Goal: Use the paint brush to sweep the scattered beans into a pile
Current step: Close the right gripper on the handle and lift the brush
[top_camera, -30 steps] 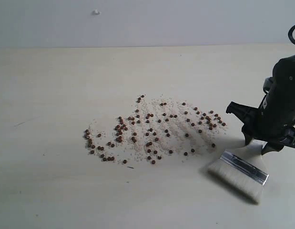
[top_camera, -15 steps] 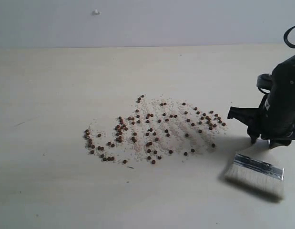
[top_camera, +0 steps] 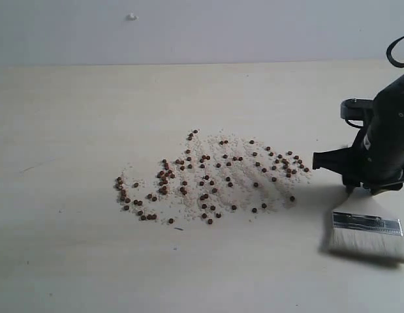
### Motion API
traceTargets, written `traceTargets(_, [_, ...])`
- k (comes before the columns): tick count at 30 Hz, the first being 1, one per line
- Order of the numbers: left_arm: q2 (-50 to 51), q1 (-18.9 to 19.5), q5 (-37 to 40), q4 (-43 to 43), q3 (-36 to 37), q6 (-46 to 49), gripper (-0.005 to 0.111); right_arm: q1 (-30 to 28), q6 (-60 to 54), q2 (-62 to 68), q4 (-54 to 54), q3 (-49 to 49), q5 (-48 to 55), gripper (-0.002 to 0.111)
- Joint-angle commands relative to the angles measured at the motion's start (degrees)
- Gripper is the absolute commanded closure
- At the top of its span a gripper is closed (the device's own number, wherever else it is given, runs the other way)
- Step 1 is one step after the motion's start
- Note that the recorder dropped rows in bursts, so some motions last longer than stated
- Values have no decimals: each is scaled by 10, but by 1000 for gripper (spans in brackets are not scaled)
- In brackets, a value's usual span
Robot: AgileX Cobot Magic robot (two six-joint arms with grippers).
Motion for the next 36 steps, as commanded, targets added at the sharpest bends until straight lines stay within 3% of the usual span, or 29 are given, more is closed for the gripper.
traceTargets(1, [0,-4,-4,1,2,-2,107,1,-62,-1,-7,-2,-12,108])
traceTargets(7, [0,-4,-4,1,2,-2,107,1,-93,-3,-37,-3,9,108])
traceTargets(15, [0,-4,-4,1,2,-2,107,1,-223,-43,-33,-3,18,108])
traceTargets(25, [0,-4,-4,1,2,-2,107,1,-400,-101,58,-6,75,108])
traceTargets(30, [0,-4,-4,1,2,-2,107,1,-412,-137,67,-8,74,108])
traceTargets(36, [0,-4,-4,1,2,-2,107,1,-535,-217,187,-9,46,108])
